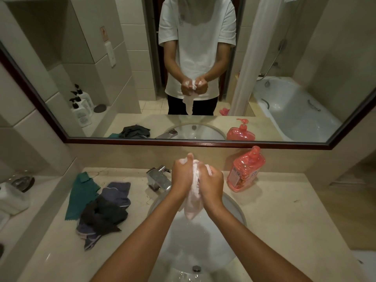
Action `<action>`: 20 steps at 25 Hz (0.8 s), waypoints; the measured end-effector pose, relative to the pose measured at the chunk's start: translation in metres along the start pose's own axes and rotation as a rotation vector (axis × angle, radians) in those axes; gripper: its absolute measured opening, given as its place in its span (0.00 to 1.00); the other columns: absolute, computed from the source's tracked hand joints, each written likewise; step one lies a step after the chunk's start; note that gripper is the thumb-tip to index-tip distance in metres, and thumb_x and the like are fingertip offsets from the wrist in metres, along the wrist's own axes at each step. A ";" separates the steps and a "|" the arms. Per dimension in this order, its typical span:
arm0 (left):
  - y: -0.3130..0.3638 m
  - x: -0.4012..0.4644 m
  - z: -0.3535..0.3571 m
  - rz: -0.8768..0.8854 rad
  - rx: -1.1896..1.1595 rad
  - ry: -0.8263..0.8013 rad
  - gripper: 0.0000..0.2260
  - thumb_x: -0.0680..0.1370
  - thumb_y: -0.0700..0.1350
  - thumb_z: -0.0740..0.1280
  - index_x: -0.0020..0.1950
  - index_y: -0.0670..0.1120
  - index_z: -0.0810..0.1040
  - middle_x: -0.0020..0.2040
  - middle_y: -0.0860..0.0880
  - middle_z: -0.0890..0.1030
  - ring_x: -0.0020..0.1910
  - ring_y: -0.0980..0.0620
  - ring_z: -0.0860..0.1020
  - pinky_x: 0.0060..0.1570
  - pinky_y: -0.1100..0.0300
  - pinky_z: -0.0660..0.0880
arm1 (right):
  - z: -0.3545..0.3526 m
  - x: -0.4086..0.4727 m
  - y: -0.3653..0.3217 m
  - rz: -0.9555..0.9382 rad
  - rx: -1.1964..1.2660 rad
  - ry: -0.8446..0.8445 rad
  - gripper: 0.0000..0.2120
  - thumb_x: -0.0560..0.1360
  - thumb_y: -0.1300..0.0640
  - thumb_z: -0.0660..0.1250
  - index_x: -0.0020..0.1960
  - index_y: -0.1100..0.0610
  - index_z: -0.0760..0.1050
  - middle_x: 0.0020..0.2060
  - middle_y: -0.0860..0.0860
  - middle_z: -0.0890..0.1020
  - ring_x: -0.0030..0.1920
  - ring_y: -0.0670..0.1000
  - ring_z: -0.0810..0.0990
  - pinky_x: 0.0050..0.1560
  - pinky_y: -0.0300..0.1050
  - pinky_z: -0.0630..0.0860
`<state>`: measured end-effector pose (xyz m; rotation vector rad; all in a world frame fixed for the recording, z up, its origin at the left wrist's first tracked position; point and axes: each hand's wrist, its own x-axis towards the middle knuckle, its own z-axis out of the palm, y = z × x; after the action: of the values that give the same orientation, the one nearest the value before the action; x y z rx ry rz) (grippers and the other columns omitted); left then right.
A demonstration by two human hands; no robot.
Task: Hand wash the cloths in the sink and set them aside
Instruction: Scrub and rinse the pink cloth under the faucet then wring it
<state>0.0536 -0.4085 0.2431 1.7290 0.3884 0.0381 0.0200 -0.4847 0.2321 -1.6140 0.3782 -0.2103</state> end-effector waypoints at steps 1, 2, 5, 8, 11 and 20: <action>0.001 0.002 -0.001 -0.024 -0.015 0.011 0.21 0.83 0.52 0.59 0.32 0.46 0.72 0.27 0.47 0.74 0.29 0.48 0.73 0.34 0.57 0.70 | 0.000 -0.002 -0.003 -0.050 -0.012 -0.008 0.19 0.77 0.51 0.67 0.29 0.52 0.68 0.24 0.46 0.73 0.27 0.44 0.71 0.31 0.43 0.69; 0.002 0.003 -0.003 -0.053 -0.040 0.021 0.21 0.83 0.52 0.59 0.32 0.46 0.73 0.26 0.49 0.75 0.29 0.49 0.74 0.33 0.58 0.70 | 0.000 -0.003 -0.006 -0.100 -0.037 -0.026 0.20 0.77 0.50 0.67 0.28 0.51 0.67 0.23 0.45 0.73 0.26 0.42 0.70 0.29 0.39 0.67; 0.006 0.000 -0.001 -0.099 -0.064 0.017 0.20 0.83 0.51 0.59 0.34 0.45 0.74 0.25 0.51 0.75 0.26 0.53 0.73 0.30 0.61 0.69 | -0.001 -0.006 -0.012 -0.161 -0.088 -0.017 0.20 0.76 0.48 0.66 0.28 0.50 0.65 0.23 0.44 0.71 0.25 0.42 0.67 0.28 0.39 0.64; 0.006 -0.012 0.010 -0.016 -0.033 -0.057 0.20 0.83 0.52 0.59 0.32 0.46 0.73 0.27 0.49 0.74 0.28 0.51 0.72 0.31 0.60 0.68 | -0.002 0.005 -0.010 -0.094 -0.090 0.150 0.22 0.78 0.51 0.67 0.27 0.52 0.66 0.22 0.43 0.73 0.24 0.42 0.69 0.29 0.44 0.64; 0.005 -0.020 0.011 0.012 -0.003 -0.106 0.21 0.83 0.52 0.59 0.33 0.46 0.74 0.26 0.49 0.74 0.26 0.53 0.71 0.27 0.63 0.67 | 0.000 0.023 -0.012 0.048 -0.140 0.168 0.21 0.78 0.50 0.67 0.29 0.57 0.71 0.24 0.46 0.76 0.26 0.43 0.71 0.30 0.43 0.66; 0.006 -0.005 -0.002 -0.132 -0.045 0.038 0.21 0.83 0.50 0.60 0.31 0.46 0.73 0.26 0.50 0.76 0.30 0.48 0.75 0.34 0.59 0.70 | -0.004 0.004 0.002 -0.027 0.012 -0.092 0.18 0.80 0.49 0.65 0.32 0.51 0.69 0.26 0.45 0.73 0.30 0.45 0.72 0.32 0.41 0.69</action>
<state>0.0493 -0.4088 0.2498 1.6563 0.5250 -0.0159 0.0218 -0.4902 0.2297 -1.6115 0.2840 -0.1576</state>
